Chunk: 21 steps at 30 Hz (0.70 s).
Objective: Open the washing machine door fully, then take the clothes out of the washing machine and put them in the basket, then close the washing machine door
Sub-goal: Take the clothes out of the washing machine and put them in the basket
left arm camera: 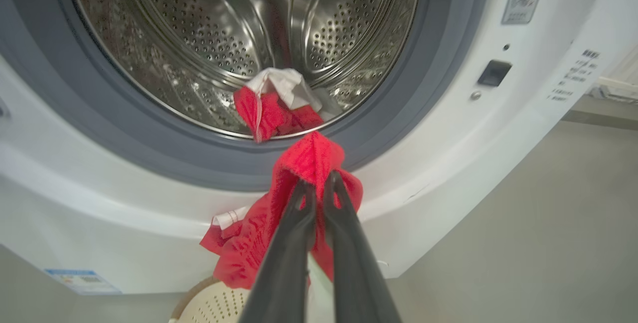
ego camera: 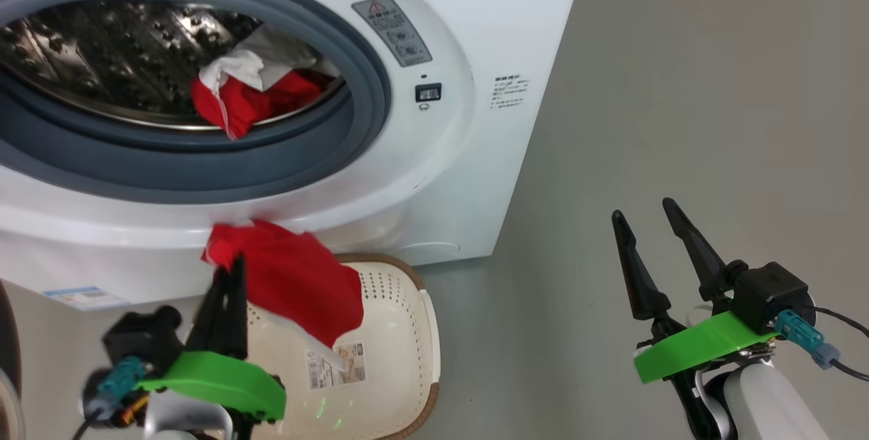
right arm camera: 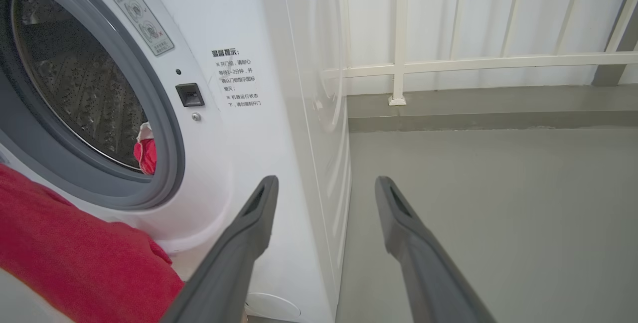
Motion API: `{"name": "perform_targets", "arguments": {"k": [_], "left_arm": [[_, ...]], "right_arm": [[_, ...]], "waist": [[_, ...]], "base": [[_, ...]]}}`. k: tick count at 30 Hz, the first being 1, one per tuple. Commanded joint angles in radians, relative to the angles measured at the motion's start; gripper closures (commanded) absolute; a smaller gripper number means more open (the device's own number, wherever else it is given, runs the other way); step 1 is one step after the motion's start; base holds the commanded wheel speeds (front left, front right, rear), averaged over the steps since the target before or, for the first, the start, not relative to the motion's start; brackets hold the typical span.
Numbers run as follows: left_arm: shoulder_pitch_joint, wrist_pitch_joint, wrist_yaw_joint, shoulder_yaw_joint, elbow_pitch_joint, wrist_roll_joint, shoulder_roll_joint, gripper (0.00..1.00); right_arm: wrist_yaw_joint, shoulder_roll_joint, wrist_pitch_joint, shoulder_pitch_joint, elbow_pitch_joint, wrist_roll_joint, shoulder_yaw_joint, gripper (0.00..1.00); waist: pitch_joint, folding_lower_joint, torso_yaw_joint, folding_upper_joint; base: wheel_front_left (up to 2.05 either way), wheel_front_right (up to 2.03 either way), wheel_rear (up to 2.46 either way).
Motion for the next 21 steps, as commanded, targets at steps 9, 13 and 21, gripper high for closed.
{"name": "perform_targets", "arguments": {"k": [9,13,21], "left_arm": [[-0.121,-0.051,-0.107,0.013,0.361,-0.077,-0.047,1.00],[-0.184,-0.065,-0.164,0.019,0.549,-0.121,-0.073,1.00],[-0.324,-0.019,-0.246,0.013,0.888,-0.174,-0.104,1.00]], "right_arm": [[0.007,0.001,-0.006,-0.053,-0.030,-0.013,0.030,0.00],[0.007,0.001,-0.006,-0.063,-0.031,-0.012,0.031,0.00],[0.007,0.001,-0.006,-0.088,-0.036,0.006,0.049,0.00]], "waist": [[0.079,0.0000,-0.002,-0.0001],[0.108,0.0000,-0.010,-0.0001],[0.174,0.0000,-0.041,-0.0001]], "base": [[0.00,0.00,0.00],[0.00,0.00,0.00],[0.00,0.00,0.00]]}}
